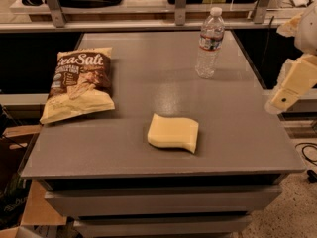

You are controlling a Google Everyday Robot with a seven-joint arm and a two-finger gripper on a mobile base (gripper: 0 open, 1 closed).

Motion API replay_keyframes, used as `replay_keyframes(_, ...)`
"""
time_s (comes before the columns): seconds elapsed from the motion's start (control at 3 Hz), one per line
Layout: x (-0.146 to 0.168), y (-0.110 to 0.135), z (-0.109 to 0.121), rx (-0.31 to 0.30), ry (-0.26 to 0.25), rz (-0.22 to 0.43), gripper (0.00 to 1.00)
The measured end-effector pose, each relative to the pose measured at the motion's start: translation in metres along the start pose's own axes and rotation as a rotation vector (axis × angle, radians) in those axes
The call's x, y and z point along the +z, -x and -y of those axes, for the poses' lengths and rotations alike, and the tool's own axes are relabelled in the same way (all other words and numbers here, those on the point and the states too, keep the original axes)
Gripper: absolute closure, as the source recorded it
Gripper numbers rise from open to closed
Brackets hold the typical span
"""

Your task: Move water bottle near sponge

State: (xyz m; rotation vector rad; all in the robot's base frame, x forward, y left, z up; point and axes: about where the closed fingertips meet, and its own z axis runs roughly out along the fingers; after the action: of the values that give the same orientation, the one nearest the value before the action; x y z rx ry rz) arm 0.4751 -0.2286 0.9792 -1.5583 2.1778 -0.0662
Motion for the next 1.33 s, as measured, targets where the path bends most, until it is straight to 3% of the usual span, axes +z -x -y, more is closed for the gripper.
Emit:
replay_keyframes(0.33,0.020,0.002,0.037,0.057,-0.028,0.127,0.00)
replay_keyframes(0.67,0.051,0.008,0.070,0.113,-0.023,0.262,0.00)
replay_keyframes(1.33,0.056,0.013,0.076,0.082,-0.004,0.286,0.00)
